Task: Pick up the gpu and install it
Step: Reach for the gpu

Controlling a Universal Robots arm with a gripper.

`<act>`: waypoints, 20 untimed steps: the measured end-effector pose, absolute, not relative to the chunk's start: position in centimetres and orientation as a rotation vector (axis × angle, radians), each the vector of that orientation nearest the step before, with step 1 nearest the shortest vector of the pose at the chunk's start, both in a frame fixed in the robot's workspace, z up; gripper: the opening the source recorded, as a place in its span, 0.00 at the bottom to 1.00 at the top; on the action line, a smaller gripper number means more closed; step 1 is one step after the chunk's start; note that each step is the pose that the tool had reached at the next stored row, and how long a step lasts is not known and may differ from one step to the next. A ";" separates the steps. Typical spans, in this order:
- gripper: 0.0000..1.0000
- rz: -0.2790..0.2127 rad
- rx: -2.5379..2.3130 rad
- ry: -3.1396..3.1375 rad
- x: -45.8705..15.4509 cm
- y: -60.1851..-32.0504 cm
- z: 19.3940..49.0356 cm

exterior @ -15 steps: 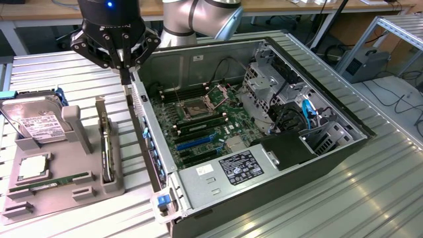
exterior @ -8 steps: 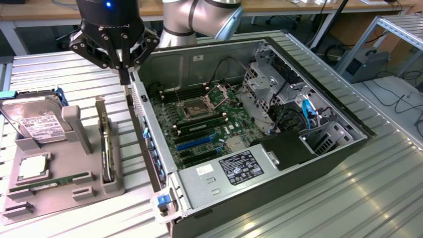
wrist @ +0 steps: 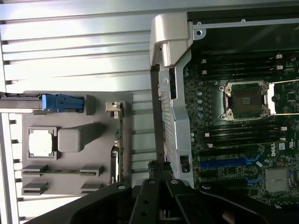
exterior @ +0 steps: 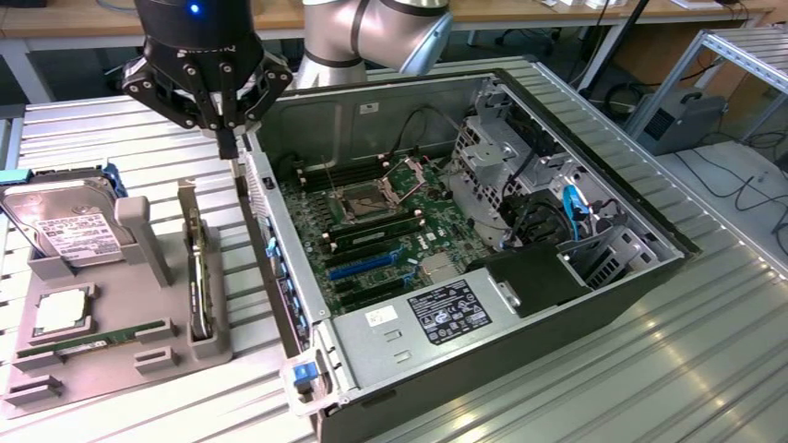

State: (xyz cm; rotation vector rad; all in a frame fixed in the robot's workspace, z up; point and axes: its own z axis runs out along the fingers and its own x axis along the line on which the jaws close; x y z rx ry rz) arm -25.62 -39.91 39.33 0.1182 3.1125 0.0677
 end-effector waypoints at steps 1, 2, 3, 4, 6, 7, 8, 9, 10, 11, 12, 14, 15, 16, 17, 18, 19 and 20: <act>0.11 0.068 0.118 3.112 -25.7 -39.9 39.3; 0.11 0.068 0.118 3.112 -25.7 -39.9 39.3; 0.11 0.067 0.118 3.113 -25.7 -39.9 39.3; 0.11 0.068 0.118 3.112 -25.8 -39.9 39.3; 0.11 0.068 0.118 3.112 -25.9 -39.9 39.3; 0.11 0.068 0.118 3.112 -25.9 -39.9 39.3; 0.11 0.068 0.118 3.112 -26.0 -39.9 39.3; 0.11 0.068 0.118 3.112 -26.0 -39.9 39.3; 0.11 0.068 0.118 3.112 -26.1 -39.9 39.3; 0.11 0.068 0.118 3.112 -26.1 -39.9 39.3; 0.11 0.068 0.118 3.112 -26.1 -39.9 39.3; 0.11 0.068 0.118 3.113 -26.2 -39.9 39.3; 0.11 0.068 0.118 3.112 -26.2 -39.9 39.3; 0.11 0.068 0.118 3.112 -26.3 -39.9 39.3; 0.11 0.068 0.118 3.112 -26.3 -39.9 39.3; 0.11 0.068 0.118 3.113 -26.3 -39.9 39.3; 0.11 0.068 0.118 3.112 -26.4 -39.9 39.3; 0.11 0.068 0.118 3.113 -26.4 -39.9 39.3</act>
